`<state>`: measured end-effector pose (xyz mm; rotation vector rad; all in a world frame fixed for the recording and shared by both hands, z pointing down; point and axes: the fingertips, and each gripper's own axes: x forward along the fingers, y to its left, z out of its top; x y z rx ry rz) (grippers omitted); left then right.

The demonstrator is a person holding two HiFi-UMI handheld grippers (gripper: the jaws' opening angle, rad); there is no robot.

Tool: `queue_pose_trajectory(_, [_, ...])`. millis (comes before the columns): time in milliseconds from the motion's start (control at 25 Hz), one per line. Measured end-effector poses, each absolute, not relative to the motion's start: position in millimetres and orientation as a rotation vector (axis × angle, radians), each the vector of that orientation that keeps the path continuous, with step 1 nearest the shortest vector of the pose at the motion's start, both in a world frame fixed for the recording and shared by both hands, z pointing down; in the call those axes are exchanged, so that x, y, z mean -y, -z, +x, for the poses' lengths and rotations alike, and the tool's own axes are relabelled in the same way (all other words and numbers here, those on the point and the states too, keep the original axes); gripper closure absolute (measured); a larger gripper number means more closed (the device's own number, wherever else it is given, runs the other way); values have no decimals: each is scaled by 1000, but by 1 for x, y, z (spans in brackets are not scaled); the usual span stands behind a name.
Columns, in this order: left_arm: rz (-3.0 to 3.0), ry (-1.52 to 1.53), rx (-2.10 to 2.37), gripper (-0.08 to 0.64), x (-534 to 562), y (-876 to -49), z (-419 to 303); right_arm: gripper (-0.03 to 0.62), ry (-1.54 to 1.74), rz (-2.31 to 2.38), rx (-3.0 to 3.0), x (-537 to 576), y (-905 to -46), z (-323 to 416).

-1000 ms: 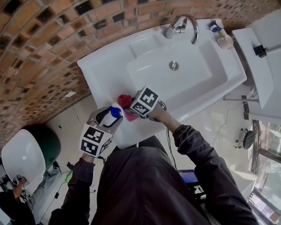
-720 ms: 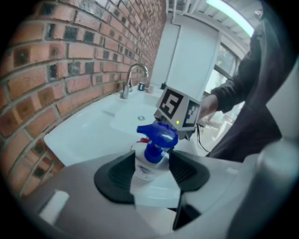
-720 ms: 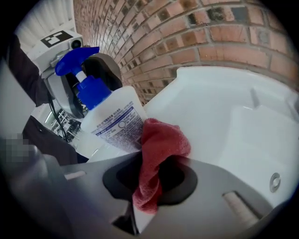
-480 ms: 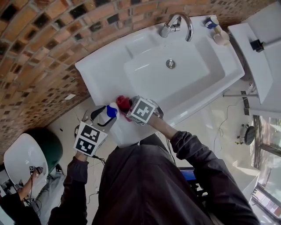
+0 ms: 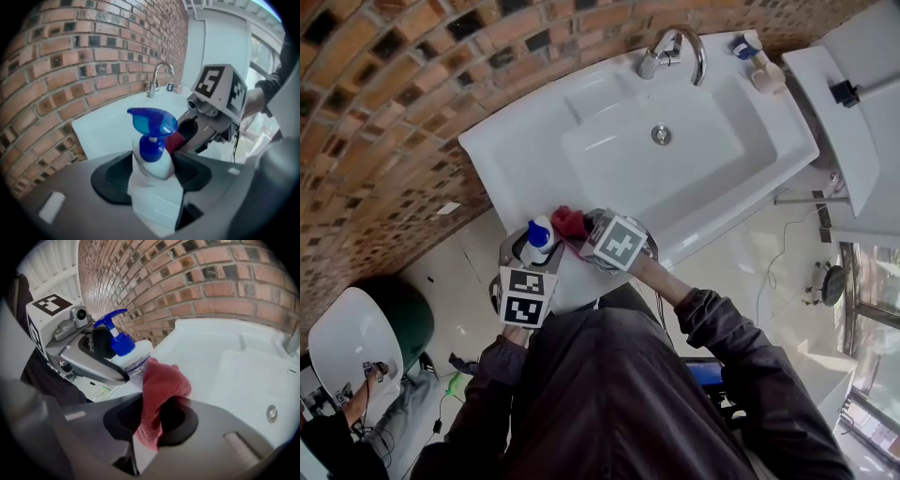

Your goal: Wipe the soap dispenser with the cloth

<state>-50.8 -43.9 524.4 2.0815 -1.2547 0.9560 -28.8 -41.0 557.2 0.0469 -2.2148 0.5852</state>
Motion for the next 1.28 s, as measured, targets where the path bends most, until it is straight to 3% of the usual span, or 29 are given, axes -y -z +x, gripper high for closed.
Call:
queue_pose_trajectory(400, [2602, -1055, 498, 333, 26, -525, -42, 526, -598, -17, 2364, 50, -509, 12])
queue_pose_trajectory(640, [2684, -1031, 298, 332, 23, -523, -41, 526, -767, -129, 2515, 67, -461, 1])
queue_pose_trajectory(1080, [2708, -997, 253, 334, 23, -522, -37, 526, -858, -214, 2273, 63, -540, -20])
queue_pose_trajectory(1280, [2717, -992, 239, 334, 23, -523, -37, 526, -617, -237, 2120, 58, -587, -20])
